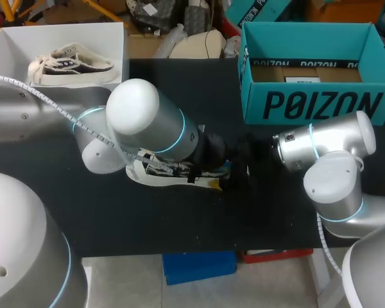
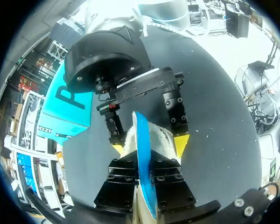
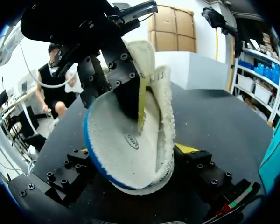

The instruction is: Take the shoe out of the shoebox, open the shoe tongue, remove and reinsert the insole, then place the shoe into the shoebox

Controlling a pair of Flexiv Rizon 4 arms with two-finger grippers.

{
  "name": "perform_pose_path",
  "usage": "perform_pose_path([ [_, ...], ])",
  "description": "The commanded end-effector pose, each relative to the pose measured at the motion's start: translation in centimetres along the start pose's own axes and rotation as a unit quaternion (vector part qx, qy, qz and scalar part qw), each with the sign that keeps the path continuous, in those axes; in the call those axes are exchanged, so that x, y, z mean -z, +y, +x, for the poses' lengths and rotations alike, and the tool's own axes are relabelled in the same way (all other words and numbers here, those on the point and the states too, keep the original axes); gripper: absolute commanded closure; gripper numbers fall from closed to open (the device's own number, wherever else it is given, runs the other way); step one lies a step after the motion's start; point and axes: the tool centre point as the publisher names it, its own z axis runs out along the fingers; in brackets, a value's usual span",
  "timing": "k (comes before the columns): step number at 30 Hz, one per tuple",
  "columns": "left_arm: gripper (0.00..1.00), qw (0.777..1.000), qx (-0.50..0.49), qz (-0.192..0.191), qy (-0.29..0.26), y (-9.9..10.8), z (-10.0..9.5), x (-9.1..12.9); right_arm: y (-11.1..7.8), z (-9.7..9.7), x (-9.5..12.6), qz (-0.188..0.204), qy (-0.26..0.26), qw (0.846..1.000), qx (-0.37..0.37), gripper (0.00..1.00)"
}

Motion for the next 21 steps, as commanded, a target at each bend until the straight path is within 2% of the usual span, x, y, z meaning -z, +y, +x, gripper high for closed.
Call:
perform_pose_path([
  [1,1.00,0.999,-0.012,0.026,0.016,0.4,0.7,1.5,-0.3,-0.2,0.0,0.000,0.001,1.000,0.000,1.00],
  [6,1.00,0.997,-0.026,0.060,0.033,-0.3,1.6,3.3,-0.3,-0.2,0.0,0.000,0.001,1.000,0.000,1.00],
  [12,1.00,0.990,-0.024,0.129,0.047,-2.3,1.9,6.5,-0.3,-0.2,0.0,0.000,0.001,1.000,0.000,1.00],
  [16,1.00,0.985,-0.019,0.162,0.052,-3.8,1.9,8.5,-0.3,-0.2,0.0,0.000,0.001,1.000,0.000,1.00],
  [21,1.00,0.975,-0.004,0.211,0.062,-5.7,1.2,12.1,-0.3,-0.2,0.0,0.000,0.001,1.000,0.000,1.00],
])
